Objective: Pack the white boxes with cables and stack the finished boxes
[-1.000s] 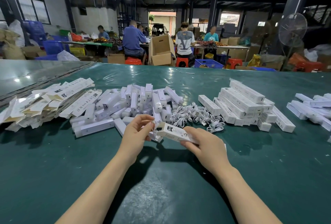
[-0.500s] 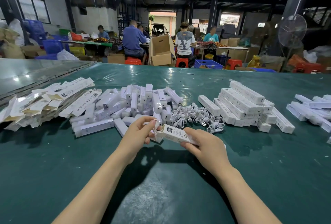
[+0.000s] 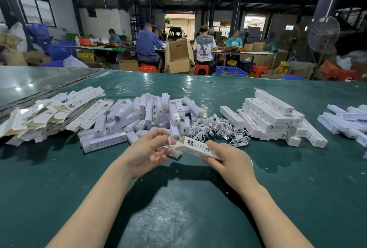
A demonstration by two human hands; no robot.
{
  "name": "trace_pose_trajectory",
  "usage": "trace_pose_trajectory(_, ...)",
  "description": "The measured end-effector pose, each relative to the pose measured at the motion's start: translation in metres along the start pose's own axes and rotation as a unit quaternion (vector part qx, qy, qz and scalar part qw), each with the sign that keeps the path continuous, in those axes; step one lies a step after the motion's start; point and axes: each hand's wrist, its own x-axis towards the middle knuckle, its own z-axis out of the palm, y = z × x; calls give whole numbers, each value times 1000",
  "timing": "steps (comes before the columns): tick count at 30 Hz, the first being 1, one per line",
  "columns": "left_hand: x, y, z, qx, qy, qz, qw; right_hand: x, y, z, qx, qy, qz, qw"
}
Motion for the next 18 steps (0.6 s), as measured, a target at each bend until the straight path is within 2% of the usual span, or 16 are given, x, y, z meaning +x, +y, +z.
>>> trace_pose_trajectory(4, 3, 4, -4, -56, 50, 91, 993, 0, 1, 1, 1, 0, -3, 1000)
trace_pose_trajectory(6, 4, 3, -4, -81, 42, 120, 989, 0, 0, 2, 9, 4, -1, 1000)
trace_pose_trajectory(10, 5, -4, 0, -76, -8, 142, 987, -1, 1, 1, 66, 31, 21, 997)
trace_pose_trajectory(18, 6, -10, 3, -47, -32, 161, 985, 0, 2, 3, 112, 43, 16, 993)
